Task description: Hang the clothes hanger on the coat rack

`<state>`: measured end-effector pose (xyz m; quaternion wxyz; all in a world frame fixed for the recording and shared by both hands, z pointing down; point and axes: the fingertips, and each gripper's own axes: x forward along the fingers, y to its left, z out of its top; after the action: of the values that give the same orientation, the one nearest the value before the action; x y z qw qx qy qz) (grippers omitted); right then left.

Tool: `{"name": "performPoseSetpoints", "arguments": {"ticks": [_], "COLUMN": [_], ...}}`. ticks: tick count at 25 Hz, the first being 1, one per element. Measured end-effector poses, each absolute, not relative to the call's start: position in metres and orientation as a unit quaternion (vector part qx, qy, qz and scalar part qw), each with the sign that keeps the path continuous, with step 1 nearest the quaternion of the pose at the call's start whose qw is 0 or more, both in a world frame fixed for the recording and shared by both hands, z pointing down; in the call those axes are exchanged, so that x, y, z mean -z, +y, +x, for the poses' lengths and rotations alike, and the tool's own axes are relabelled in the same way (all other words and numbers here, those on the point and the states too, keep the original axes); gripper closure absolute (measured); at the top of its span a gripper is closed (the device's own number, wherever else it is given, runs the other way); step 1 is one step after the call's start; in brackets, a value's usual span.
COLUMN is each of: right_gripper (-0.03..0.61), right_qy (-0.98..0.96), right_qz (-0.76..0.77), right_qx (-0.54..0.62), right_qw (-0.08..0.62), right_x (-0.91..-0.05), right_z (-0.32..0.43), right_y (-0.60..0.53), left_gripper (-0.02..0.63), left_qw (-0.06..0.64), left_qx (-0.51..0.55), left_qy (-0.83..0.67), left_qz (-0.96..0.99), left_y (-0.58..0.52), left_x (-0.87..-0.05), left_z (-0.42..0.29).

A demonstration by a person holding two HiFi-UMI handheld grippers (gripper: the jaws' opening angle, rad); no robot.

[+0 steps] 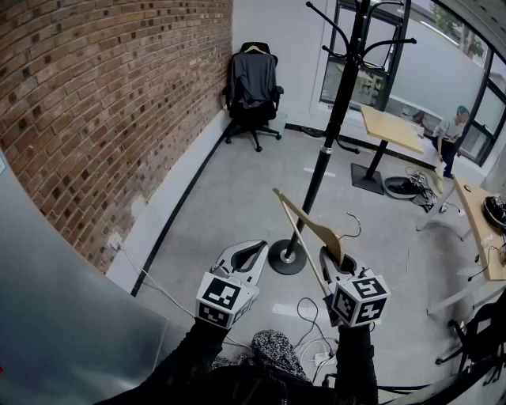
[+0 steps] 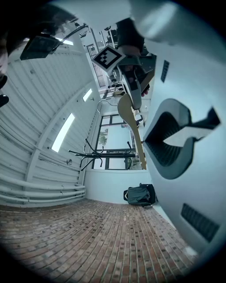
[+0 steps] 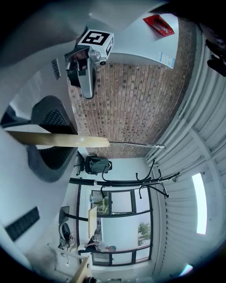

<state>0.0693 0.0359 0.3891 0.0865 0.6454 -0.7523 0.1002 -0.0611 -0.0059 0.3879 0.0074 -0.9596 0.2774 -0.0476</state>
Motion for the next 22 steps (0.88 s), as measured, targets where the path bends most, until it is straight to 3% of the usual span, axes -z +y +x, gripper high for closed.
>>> {"name": "performPoseSetpoints", "arguments": {"ticks": [22], "right_gripper": [0.523], "right_qy": [-0.781], "right_qz": [0.608], "right_qx": [-0.11], "right_qw": [0.091], "right_x": [-0.397], "right_z": [0.168], "right_y": [-0.058], "left_gripper": [0.606], "left_qw": [0.011], "left_qx": [0.049], "left_qy": [0.315], "left_qz": [-0.948], "left_y": [-0.086], "left_x": [-0.381], "left_z": [0.036]}}
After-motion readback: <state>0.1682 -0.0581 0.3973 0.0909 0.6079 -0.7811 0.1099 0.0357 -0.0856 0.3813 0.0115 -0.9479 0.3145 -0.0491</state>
